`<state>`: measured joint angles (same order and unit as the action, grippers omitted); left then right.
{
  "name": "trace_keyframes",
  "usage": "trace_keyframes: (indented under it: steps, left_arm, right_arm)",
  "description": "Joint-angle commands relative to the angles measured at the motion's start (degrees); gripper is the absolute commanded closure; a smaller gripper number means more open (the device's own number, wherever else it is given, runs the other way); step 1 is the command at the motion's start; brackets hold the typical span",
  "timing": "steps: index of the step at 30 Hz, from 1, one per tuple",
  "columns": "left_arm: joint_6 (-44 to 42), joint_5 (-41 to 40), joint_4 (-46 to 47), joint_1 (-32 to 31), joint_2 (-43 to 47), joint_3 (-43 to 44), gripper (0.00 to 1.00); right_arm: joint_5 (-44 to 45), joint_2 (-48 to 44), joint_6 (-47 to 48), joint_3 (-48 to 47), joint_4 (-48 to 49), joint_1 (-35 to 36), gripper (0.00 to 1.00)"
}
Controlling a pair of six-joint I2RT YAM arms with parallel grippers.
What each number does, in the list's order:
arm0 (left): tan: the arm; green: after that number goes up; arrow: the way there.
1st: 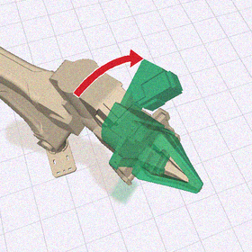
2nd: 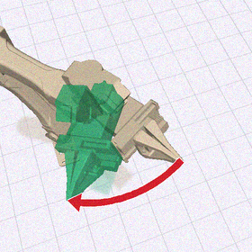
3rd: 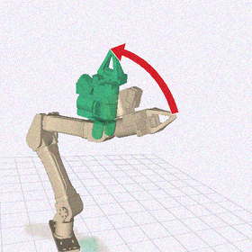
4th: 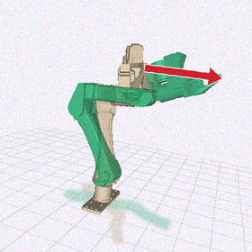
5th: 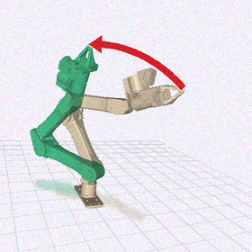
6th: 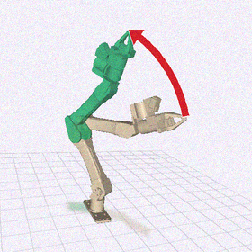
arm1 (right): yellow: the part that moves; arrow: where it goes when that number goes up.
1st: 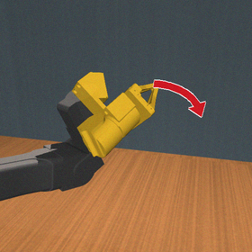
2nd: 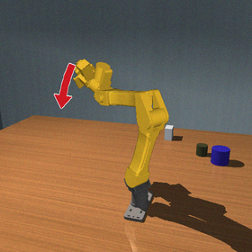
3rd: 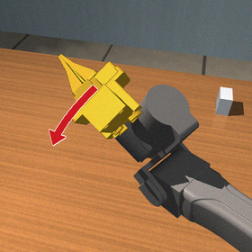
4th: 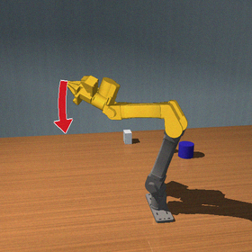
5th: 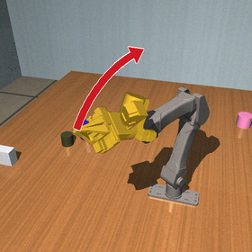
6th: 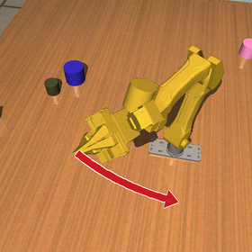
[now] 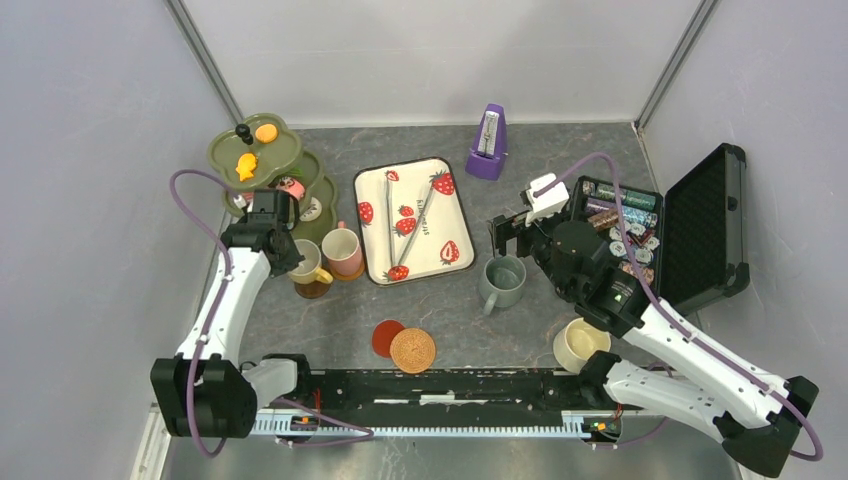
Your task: Serve the afternoon tea
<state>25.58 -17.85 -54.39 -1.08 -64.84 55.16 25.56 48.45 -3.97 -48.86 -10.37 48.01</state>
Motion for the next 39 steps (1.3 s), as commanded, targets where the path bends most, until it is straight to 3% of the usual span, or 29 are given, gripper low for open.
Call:
trace_keyframes:
  steps: [1,22,39]
  left_arm:
    - [-4.6,4.2,9.1,1.0,-1.0,-1.7,0.98]
    - [-3.2,7.7,12.6,5.6,-5.4,-5.5,0.98]
    - [0.8,6.4,5.1,5.6,-3.4,-2.9,0.97]
  right_arm:
    - [0.1,0.2,1.1,0.1,2.6,0.2,0.02]
    - [1.0,-0.2,1.6,1.3,3.1,0.2,0.02]
    - [-0.7,1.1,0.3,1.5,3.0,0.2,0.02]
